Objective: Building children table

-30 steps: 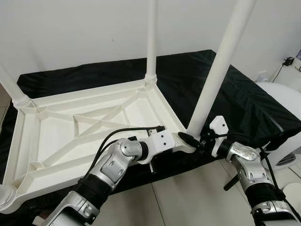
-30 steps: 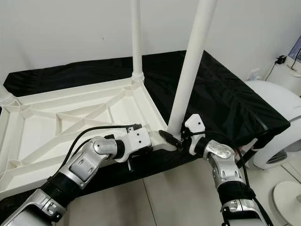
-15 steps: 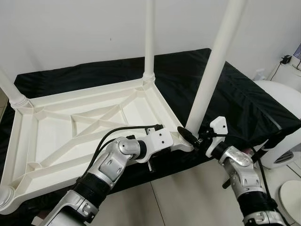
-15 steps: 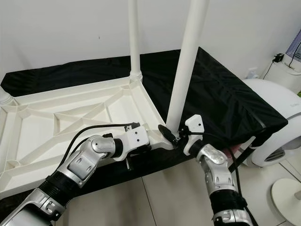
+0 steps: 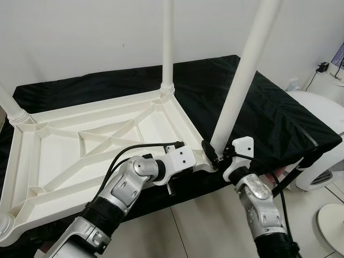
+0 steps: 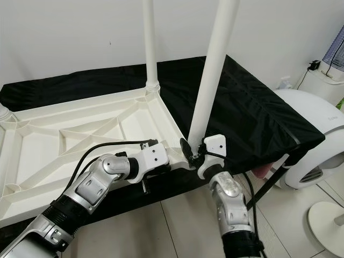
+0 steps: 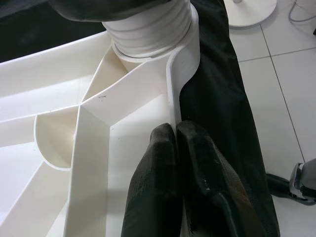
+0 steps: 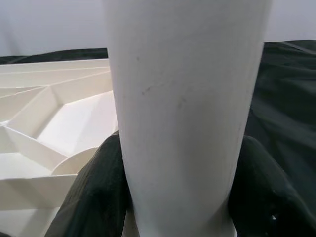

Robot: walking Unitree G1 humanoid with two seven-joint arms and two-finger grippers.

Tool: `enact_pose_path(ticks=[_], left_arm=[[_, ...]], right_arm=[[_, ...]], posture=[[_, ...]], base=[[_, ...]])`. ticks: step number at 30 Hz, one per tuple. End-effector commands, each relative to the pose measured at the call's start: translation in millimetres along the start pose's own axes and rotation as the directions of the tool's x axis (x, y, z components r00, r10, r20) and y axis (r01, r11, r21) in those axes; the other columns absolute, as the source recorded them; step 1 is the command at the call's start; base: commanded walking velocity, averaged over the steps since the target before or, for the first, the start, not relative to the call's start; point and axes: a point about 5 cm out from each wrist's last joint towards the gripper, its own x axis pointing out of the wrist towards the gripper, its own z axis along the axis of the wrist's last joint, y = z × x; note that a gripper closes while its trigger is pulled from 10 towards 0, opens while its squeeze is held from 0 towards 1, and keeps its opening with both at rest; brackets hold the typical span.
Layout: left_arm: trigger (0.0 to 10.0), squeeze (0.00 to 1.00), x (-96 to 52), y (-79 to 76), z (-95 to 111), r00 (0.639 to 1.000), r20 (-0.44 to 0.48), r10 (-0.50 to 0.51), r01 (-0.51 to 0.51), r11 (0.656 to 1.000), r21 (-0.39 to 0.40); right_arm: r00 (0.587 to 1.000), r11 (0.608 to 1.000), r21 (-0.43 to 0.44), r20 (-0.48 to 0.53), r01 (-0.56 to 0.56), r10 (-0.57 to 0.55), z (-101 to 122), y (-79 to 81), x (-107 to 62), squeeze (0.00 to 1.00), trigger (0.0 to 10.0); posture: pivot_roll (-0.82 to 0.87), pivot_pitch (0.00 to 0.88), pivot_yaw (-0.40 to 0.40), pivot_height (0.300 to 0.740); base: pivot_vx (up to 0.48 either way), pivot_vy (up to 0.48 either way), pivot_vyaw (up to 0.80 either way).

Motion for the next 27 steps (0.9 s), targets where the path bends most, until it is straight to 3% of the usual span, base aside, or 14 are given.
enact_pose_path(ticks=[1,5,8,10,12,15,20,21,27], left_arm=[[10.0,0.0,7.7,-11.7,-4,0.998,-0.032,-0.048,0.048,0.999,0.0],[10.0,0.0,7.7,-11.6,-5,0.998,-0.033,-0.047,0.047,0.999,0.0],[10.0,0.0,7.7,-11.6,-5,0.998,-0.033,-0.047,0.047,0.999,0.0],[10.0,0.0,7.9,-11.8,-4,0.998,-0.032,-0.046,0.046,0.999,0.0],[10.0,0.0,7.9,-11.8,-4,0.998,-0.032,-0.046,0.046,0.999,0.0],[10.0,0.0,7.9,-12.6,-4,0.999,-0.031,-0.045,0.045,0.999,-0.002],[10.0,0.0,7.5,-12.1,-5,0.999,-0.033,-0.043,0.043,0.999,-0.001],[10.0,0.0,7.6,-12.3,-5,0.999,-0.032,-0.043,0.043,0.999,-0.001],[10.0,0.0,7.9,-12.5,-4,0.999,-0.031,-0.043,0.043,0.999,0.0]], right_arm=[[1.0,1.0,0.02,0.006,-0.019,0.019,4,28.4,8.5,0.0,10.0],[0.997,0.997,0.024,-0.023,0.073,-0.072,5,35.9,12.3,0.0,10.0],[0.997,0.997,0.024,-0.023,0.073,-0.072,5,35.9,12.3,0.0,10.0],[0.979,0.981,0.018,-0.059,0.195,-0.193,2,37.8,17.0,0.0,10.0],[0.979,0.981,0.018,-0.059,0.195,-0.193,2,37.8,17.0,0.0,10.0],[0.941,0.945,0.025,-0.096,0.327,-0.323,0,38.0,18.6,0.0,10.0],[0.943,0.946,0.024,-0.094,0.323,-0.32,0,36.7,17.8,0.0,10.0],[0.953,0.955,0.039,-0.087,0.294,-0.29,1,36.8,17.4,1.0,10.0],[0.954,0.957,0.04,-0.097,0.288,-0.283,4,38.0,16.2,1.0,10.0]], posture=[[-0.09,0.073,0.036,0.74],[-0.09,0.072,0.033,0.74],[-0.09,0.072,0.033,0.74],[-0.09,0.069,0.03,0.74],[-0.09,0.069,0.03,0.74],[-0.08,0.066,0.026,0.74],[-0.08,0.066,0.026,0.74],[-0.09,0.061,0.024,0.74],[-0.09,0.061,0.024,0.74]], base=[[0.0,0.0,0.0],[0.0,0.0,0.0],[0.0,0.0,0.0],[0.0,0.0,0.0],[0.0,0.0,0.0],[0.0,0.0,0.0],[0.0,0.0,0.0],[0.0,0.0,0.0],[0.0,0.0,0.0]])
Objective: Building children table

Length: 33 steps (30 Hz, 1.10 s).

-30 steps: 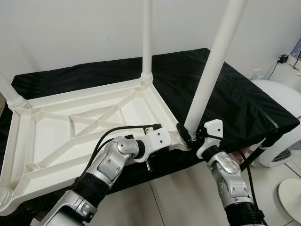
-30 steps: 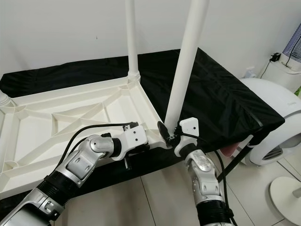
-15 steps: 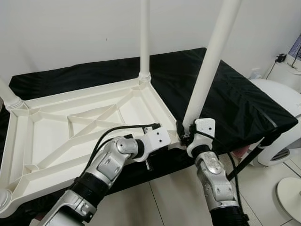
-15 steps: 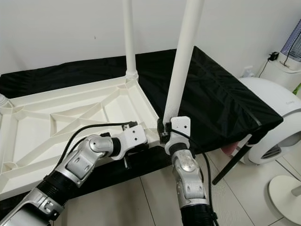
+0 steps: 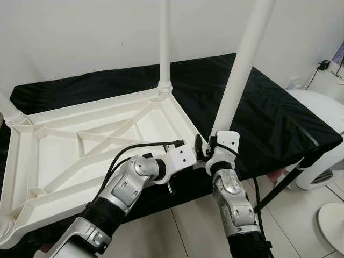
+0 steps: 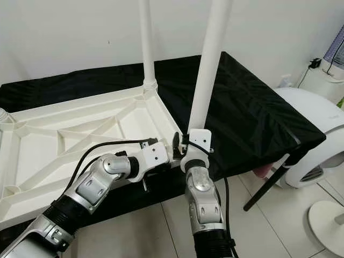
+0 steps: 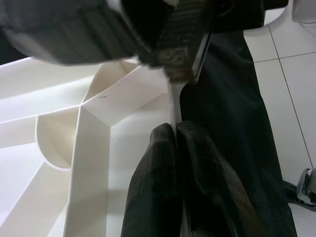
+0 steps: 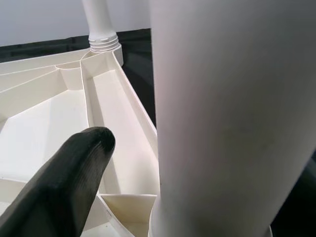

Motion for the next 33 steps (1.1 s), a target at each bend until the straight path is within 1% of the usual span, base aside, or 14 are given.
enact_pose_path(ticks=[1,12,13,16,17,18,22,26,28,29,30,31,32,33], left_arm=[[10.0,0.0,6.7,-11.6,-6,0.998,-0.037,-0.043,0.043,0.999,0.0],[10.0,0.0,7.9,-12.6,-6,0.999,-0.033,-0.042,0.042,0.999,-0.001],[10.0,0.0,8.2,-12.8,-5,0.999,-0.032,-0.043,0.043,0.999,-0.001],[10.0,0.0,8.9,-13.3,-5,0.999,-0.031,-0.044,0.044,0.999,0.001],[10.0,0.0,8.9,-13.3,-5,0.999,-0.031,-0.044,0.044,0.999,0.001],[10.0,0.0,9.2,-13.6,-5,0.999,-0.031,-0.045,0.045,0.999,0.002],[10.0,0.0,9.5,-13.6,-5,0.999,-0.03,-0.045,0.045,0.999,0.003],[10.0,0.0,9.8,-13.1,-5,0.999,-0.029,-0.044,0.044,0.999,0.003],[10.0,0.0,9.8,-12.9,-5,0.999,-0.029,-0.044,0.044,0.999,0.004],[10.0,0.0,9.7,-12.5,-4,0.999,-0.029,-0.044,0.044,0.999,0.005],[10.0,0.0,9.7,-12.5,-4,0.999,-0.029,-0.044,0.044,0.999,0.005],[10.0,0.0,9.5,-11.8,-4,0.999,-0.029,-0.044,0.044,0.999,0.005],[10.0,0.0,9.5,-11.8,-4,0.999,-0.029,-0.044,0.044,0.999,0.005],[10.0,0.0,9.4,-11.3,-4,0.999,-0.03,-0.044,0.044,0.999,0.006]], right_arm=[[0.999,0.999,0.007,-0.035,-0.037,0.038,-6,5.5,-2.9,1.0,10.0],[0.991,0.991,-0.019,-0.02,-0.134,0.134,-5,-3.3,-4.8,1.0,10.0],[0.982,0.982,-0.027,-0.017,-0.186,0.186,-5,-7.2,-5.6,0.0,10.0],[0.946,0.946,-0.008,-0.019,-0.325,0.325,-7,-16.9,-7.5,0.0,10.0],[0.946,0.946,-0.008,-0.019,-0.325,0.325,-7,-16.9,-7.5,0.0,10.0],[0.924,0.924,-0.035,-0.021,-0.382,0.381,-7,-25.8,-6.2,0.0,10.0],[0.906,0.904,-0.062,-0.03,-0.424,0.422,-8,-35.1,-3.8,0.0,10.0],[0.861,0.857,-0.089,-0.064,-0.508,0.504,-9,-50.6,3.0,0.0,10.0],[0.854,0.849,-0.093,-0.066,-0.52,0.516,-9,-52.2,4.1,0.0,10.0],[0.835,0.829,-0.102,-0.073,-0.55,0.545,-8,-54.3,6.5,0.0,10.0],[0.835,0.829,-0.102,-0.073,-0.55,0.545,-8,-54.3,6.5,0.0,10.0],[0.8,0.792,-0.112,-0.085,-0.6,0.594,-6,-58.6,10.8,0.0,10.0],[0.8,0.792,-0.112,-0.085,-0.6,0.594,-6,-58.6,10.8,0.0,10.0],[0.783,0.774,-0.12,-0.094,-0.622,0.615,-5,-60.6,14.0,0.0,10.0]], posture=[[-0.09,0.051,0.015,0.74],[-0.09,0.043,0.012,0.74],[-0.09,0.043,0.012,0.74],[-0.09,0.036,0.012,0.74],[-0.09,0.036,0.012,0.74],[-0.1,0.034,0.013,0.74],[-0.1,0.032,0.013,0.74],[-0.1,0.033,0.015,0.74],[-0.1,0.033,0.015,0.74],[-0.1,0.035,0.019,0.74],[-0.1,0.035,0.019,0.74],[-0.1,0.036,0.021,0.74],[-0.1,0.036,0.021,0.74],[-0.1,0.038,0.025,0.74]], base=[[0.0,0.0,0.0],[0.0,0.0,0.0],[0.0,0.0,0.0],[0.0,0.0,0.0],[0.0,0.0,0.0],[0.0,0.0,0.0],[0.0,0.0,0.0],[0.0,0.0,0.0],[0.0,0.0,0.0],[0.0,0.0,0.0],[0.0,0.0,0.0],[0.0,0.0,0.0],[0.0,0.0,0.0],[0.0,0.0,0.0]])
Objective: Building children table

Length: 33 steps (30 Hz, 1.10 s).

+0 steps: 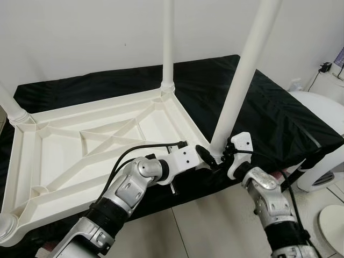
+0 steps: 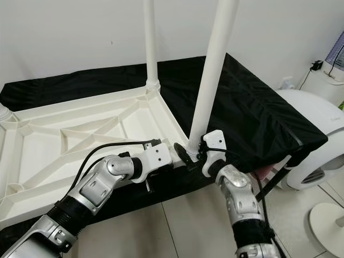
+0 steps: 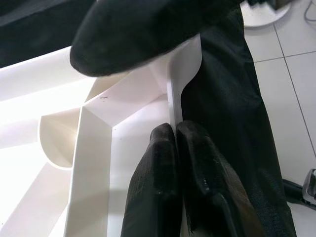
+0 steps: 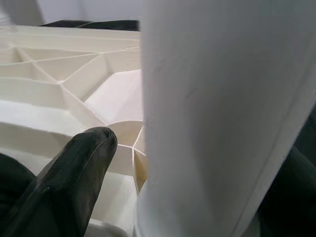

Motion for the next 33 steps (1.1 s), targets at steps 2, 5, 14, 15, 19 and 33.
enact_pose_path(ticks=[2,5,14,15,19,33], left_arm=[[10.0,0.0,4.9,-9.3,-7,0.998,-0.034,-0.051,0.051,0.999,-0.001],[10.0,0.0,4.5,-8.0,-7,0.998,-0.035,-0.048,0.048,0.999,0.0],[10.0,0.0,4.5,-6.6,-6,0.998,-0.033,-0.045,0.045,0.999,0.001],[10.0,0.0,4.5,-6.6,-6,0.998,-0.033,-0.045,0.045,0.999,0.001],[10.0,0.0,4.7,-5.9,-5,0.999,-0.031,-0.044,0.044,0.999,0.002],[10.0,0.0,5.6,-8.3,-4,0.998,-0.026,-0.051,0.051,0.999,-0.001]], right_arm=[[0.998,0.998,-0.001,0.003,-0.057,0.057,-1,-0.1,2.4,0.0,10.0],[0.993,0.992,-0.034,-0.008,-0.117,0.117,1,-5.9,6.5,0.0,10.0],[0.984,0.982,-0.069,-0.024,-0.179,0.177,6,-11.0,11.6,0.0,4.4],[0.984,0.982,-0.069,-0.024,-0.179,0.177,6,-11.0,11.6,0.0,4.4],[0.979,0.977,-0.067,-0.031,-0.205,0.203,4,-13.0,9.2,0.0,0.0],[0.989,0.989,-0.018,0.024,-0.146,0.147,-3,-3.7,4.2,0.0,10.0]], posture=[[-0.1,0.038,0.025,0.74],[-0.09,0.041,0.03,0.74],[-0.09,0.047,0.031,0.74],[-0.09,0.047,0.031,0.74],[-0.09,0.049,0.032,0.74],[-0.1,0.056,0.027,0.74]], base=[[0.0,0.0,0.0],[0.0,0.0,0.0],[0.0,0.0,0.0],[0.0,0.0,0.0],[0.0,0.0,0.0],[0.0,0.0,0.0]])
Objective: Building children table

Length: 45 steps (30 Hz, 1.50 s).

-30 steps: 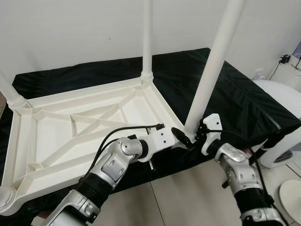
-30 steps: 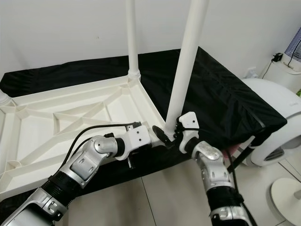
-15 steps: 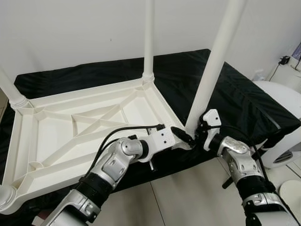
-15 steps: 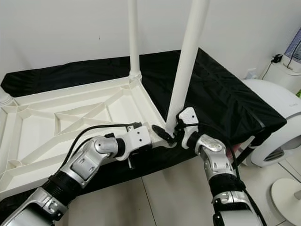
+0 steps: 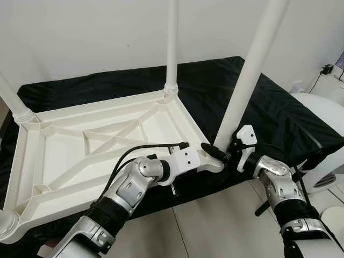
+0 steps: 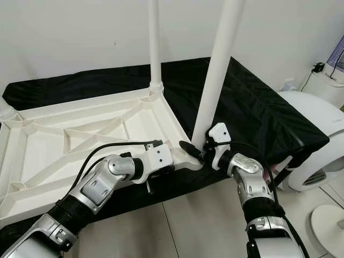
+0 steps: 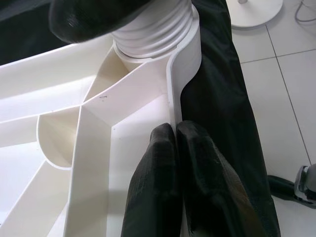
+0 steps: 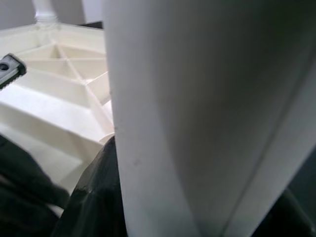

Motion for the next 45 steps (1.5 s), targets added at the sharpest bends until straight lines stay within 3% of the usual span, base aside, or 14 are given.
enact_pose_path(ticks=[1,6,10,19,22,23,26,30,32,34,35,36,45], left_arm=[[10.0,0.0,4.8,-8.4,-4,0.999,-0.024,-0.045,0.045,0.999,0.0],[10.0,0.0,4.8,-9.0,-4,0.999,-0.025,-0.044,0.044,0.999,-0.004],[10.0,0.0,4.6,-9.7,-5,0.999,-0.024,-0.045,0.045,0.999,-0.006],[10.0,0.0,4.6,-12.2,-5,0.998,-0.026,-0.054,0.054,0.999,-0.006],[10.0,0.0,4.6,-13.0,-5,0.998,-0.026,-0.058,0.058,0.998,-0.005],[10.0,0.0,4.6,-13.6,-5,0.998,-0.026,-0.059,0.059,0.998,-0.005],[10.0,0.0,4.6,-13.8,-6,0.998,-0.026,-0.059,0.059,0.998,-0.005],[10.0,0.0,5.0,-14.1,-5,0.998,-0.025,-0.056,0.056,0.998,-0.006],[10.0,0.0,5.1,-14.3,-5,0.998,-0.024,-0.056,0.056,0.998,-0.006],[10.0,0.0,5.0,-15.1,-5,0.998,-0.024,-0.057,0.056,0.998,-0.007],[10.0,0.0,5.0,-15.1,-5,0.998,-0.024,-0.057,0.056,0.998,-0.007],[10.0,0.0,5.0,-16.0,-5,0.998,-0.024,-0.057,0.057,0.998,-0.008],[10.0,0.0,5.6,-18.3,-5,0.998,-0.024,-0.063,0.063,0.998,-0.008]], right_arm=[[1.0,0.999,0.029,0.021,0.019,-0.019,-3,13.7,5.4,0.0,10.0],[0.995,0.996,0.059,0.07,0.074,-0.078,0,29.8,10.7,0.0,10.0],[0.985,0.985,0.054,0.054,0.162,-0.165,0,40.6,15.5,0.0,10.0],[0.944,0.944,0.079,0.062,0.319,-0.324,8,52.7,23.1,0.0,10.0],[0.906,0.906,0.108,0.068,0.409,-0.417,13,55.0,27.3,0.0,10.0],[0.874,0.871,0.127,0.055,0.474,-0.483,14,55.2,28.9,0.0,10.0],[0.861,0.858,0.134,0.049,0.496,-0.506,14,55.0,29.4,0.0,10.0],[0.777,0.773,0.113,0.013,0.624,-0.629,12,61.1,33.4,0.0,10.0],[0.765,0.761,0.101,0.007,0.641,-0.644,11,62.8,33.8,0.0,10.0],[0.706,0.702,0.093,-0.02,0.706,-0.708,10,66.1,34.0,0.0,10.0],[0.706,0.702,0.093,-0.02,0.706,-0.708,10,66.1,34.0,0.0,10.0],[0.677,0.673,0.09,-0.032,0.734,-0.735,11,68.6,35.6,0.0,10.0],[0.658,0.653,0.085,-0.039,0.752,-0.752,11,64.9,32.1,0.0,10.0]], posture=[[-0.1,0.056,0.027,0.74],[-0.1,0.057,0.025,0.74],[-0.1,0.057,0.024,0.74],[-0.1,0.056,0.025,0.74],[-0.1,0.056,0.025,0.74],[-0.09,0.051,0.022,0.74],[-0.09,0.051,0.022,0.74],[-0.08,0.043,0.014,0.74],[-0.08,0.043,0.014,0.74],[-0.08,0.041,0.012,0.74],[-0.08,0.041,0.012,0.74],[-0.08,0.038,0.01,0.74],[-0.08,0.034,0.009,0.74]], base=[[0.0,0.0,0.0],[0.0,0.0,0.0],[0.0,0.0,0.0],[0.0,0.0,0.0],[0.0,0.0,0.0],[0.0,0.0,0.0],[0.0,0.0,0.0],[0.0,0.0,0.0],[0.0,0.0,0.0],[0.0,0.0,0.0],[0.0,0.0,0.0],[0.0,0.0,0.0],[0.0,0.0,0.0]])
